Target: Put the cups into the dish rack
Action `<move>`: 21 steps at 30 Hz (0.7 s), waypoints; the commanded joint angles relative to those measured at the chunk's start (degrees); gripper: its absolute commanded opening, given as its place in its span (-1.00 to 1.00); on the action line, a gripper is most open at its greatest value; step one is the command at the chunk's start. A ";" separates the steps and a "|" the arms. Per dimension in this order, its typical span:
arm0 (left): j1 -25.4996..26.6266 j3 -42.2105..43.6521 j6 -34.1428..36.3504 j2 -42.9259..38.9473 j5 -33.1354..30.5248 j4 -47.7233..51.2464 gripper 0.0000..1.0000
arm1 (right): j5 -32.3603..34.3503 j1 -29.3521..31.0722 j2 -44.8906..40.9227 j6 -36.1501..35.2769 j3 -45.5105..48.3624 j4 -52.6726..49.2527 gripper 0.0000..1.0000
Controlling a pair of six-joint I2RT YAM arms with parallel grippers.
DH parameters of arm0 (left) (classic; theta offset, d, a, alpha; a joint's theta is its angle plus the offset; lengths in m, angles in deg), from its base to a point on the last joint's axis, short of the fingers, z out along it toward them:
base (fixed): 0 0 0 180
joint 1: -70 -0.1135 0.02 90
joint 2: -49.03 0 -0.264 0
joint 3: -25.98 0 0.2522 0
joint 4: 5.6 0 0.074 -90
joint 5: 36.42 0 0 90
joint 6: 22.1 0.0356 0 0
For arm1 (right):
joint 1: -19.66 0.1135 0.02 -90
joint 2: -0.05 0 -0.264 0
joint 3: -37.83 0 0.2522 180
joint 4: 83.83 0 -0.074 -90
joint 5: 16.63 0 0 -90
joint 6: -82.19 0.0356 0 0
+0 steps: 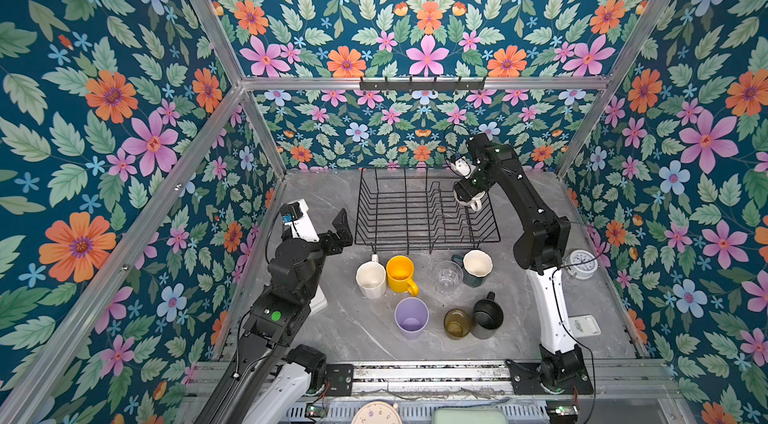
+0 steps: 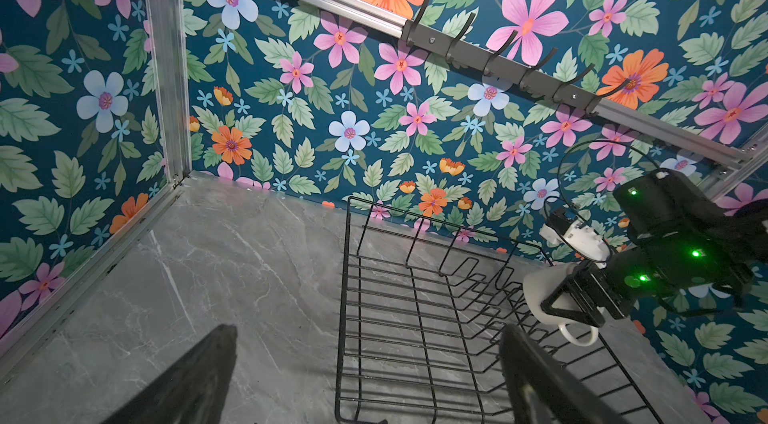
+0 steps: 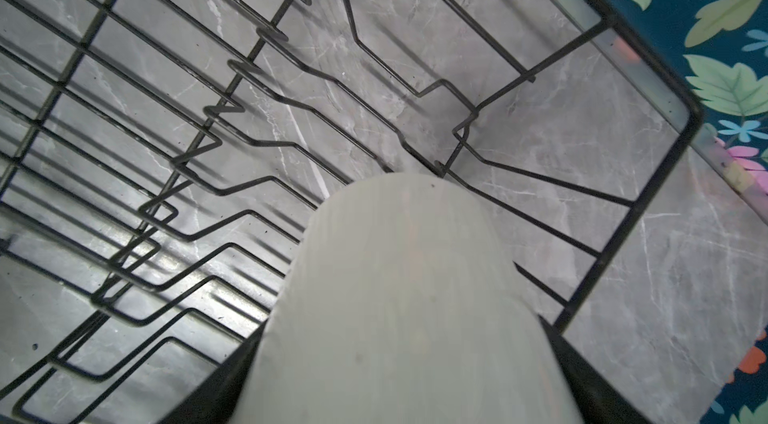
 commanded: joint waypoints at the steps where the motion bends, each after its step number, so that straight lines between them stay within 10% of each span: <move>1: -0.06 0.30 -0.67 -0.25 -0.91 0.60 0.99 | -0.58 0.09 0.45 -0.97 -0.40 1.79 -1.00; 16: -0.07 0.85 -1.34 -0.33 -1.29 1.35 1.00 | -1.00 0.04 4.77 -0.02 -1.87 2.77 -0.99; 21: -0.07 0.90 -1.34 -0.25 -1.37 1.53 0.99 | -0.93 0.03 5.49 0.25 -1.59 2.74 -0.47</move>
